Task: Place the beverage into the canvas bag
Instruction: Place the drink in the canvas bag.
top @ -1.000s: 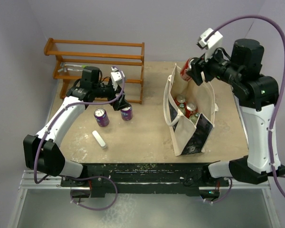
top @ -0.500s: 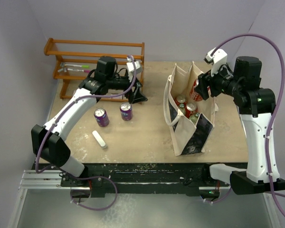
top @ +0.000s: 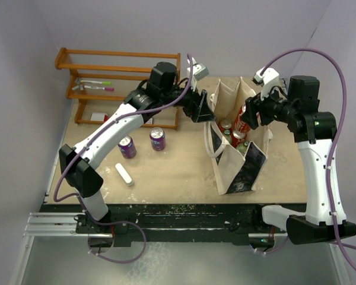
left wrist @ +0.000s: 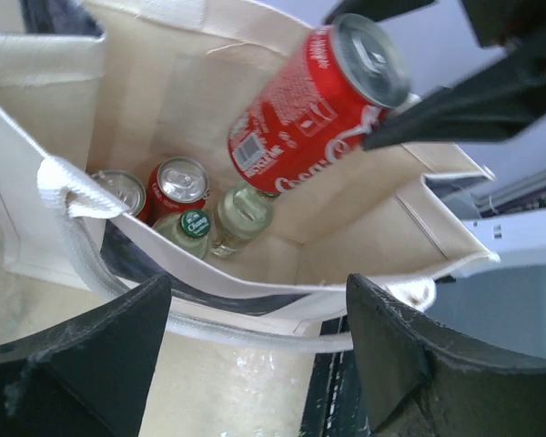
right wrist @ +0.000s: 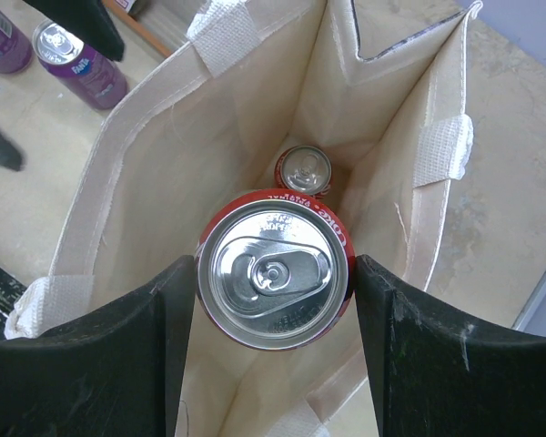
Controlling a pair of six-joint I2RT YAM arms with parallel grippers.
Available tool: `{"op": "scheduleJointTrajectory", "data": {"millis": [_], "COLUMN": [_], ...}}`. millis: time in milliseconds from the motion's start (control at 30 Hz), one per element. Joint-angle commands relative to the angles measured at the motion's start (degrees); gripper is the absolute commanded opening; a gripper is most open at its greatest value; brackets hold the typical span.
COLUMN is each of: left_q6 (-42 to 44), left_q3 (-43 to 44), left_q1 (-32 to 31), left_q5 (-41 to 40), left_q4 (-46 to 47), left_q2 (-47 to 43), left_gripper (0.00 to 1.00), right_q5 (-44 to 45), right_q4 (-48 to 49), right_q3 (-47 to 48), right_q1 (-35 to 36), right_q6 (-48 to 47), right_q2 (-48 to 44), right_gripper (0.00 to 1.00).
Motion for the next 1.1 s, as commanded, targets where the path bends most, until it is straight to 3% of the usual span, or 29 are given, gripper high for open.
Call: {"op": "scheduleJointTrajectory", "data": {"millis": [0, 333, 800, 1067], "left_q6": [-10.42, -14.0, -13.25, -11.65], "left_q3": [3.12, 4.31, -1.51, -1.66], "left_q1": [-0.73, -1.19, -1.29, -1.29], "left_q5": [-6.47, -6.68, -1.9, -1.44], "left_q4": [0.63, 3.14, 7.96, 8.27], "left_q2": [2.98, 6.29, 5.98, 6.0], "left_gripper": [0.78, 0.65, 0.35, 0.3], "right_q5": [-4.29, -6.73, -12.69, -14.71], "right_q4": [5.97, 3.02, -8.43, -16.23], "right_q3": [0.19, -1.1, 0.0, -1.11], "right_q1": [-0.36, -0.36, -0.36, -0.32], "right_q6": [-2.33, -5.75, -13.79, -20.62], "right_q2": [-2.21, -2.36, -1.09, 1.18], "right_gripper": [0.0, 0.0, 0.0, 0.0]}}
